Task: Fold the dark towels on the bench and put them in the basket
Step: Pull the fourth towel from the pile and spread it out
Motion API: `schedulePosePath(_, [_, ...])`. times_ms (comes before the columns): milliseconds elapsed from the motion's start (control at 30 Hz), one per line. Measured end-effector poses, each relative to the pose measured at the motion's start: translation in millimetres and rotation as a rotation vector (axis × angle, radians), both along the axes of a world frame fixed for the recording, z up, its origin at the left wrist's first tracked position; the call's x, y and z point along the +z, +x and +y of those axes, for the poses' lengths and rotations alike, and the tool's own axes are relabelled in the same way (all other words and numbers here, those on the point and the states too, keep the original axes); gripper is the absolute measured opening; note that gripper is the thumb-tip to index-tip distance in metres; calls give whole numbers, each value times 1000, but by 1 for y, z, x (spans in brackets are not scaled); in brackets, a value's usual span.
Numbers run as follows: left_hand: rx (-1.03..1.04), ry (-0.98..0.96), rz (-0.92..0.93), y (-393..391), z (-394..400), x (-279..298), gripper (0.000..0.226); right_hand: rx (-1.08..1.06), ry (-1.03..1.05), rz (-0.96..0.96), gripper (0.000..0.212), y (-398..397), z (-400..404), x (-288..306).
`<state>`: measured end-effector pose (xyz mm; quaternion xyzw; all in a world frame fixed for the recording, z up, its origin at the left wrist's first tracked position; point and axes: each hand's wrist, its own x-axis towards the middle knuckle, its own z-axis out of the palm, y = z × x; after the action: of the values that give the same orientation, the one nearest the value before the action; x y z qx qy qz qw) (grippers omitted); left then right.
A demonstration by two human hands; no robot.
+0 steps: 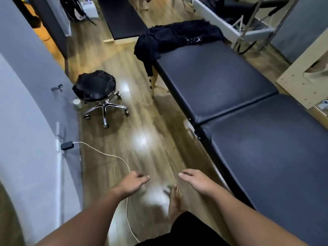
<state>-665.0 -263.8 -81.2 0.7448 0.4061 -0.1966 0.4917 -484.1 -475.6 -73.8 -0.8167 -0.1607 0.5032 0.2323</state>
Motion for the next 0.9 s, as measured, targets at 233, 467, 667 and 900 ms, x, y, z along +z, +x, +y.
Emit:
schedulePosePath(233, [72, 20, 34, 73, 69, 33, 51, 95, 84, 32, 57, 94, 100, 22])
schedulePosePath(467, [186, 63, -18, 147, 156, 49, 48, 95, 134, 49, 50, 180, 203, 40])
schedulePosePath(667, [172, 52, -26, 207, 259, 25, 42, 99, 131, 36, 54, 242, 295, 36])
schedulePosePath(900, [14, 32, -30, 294, 388, 26, 52, -93, 100, 8, 45, 308, 391, 54])
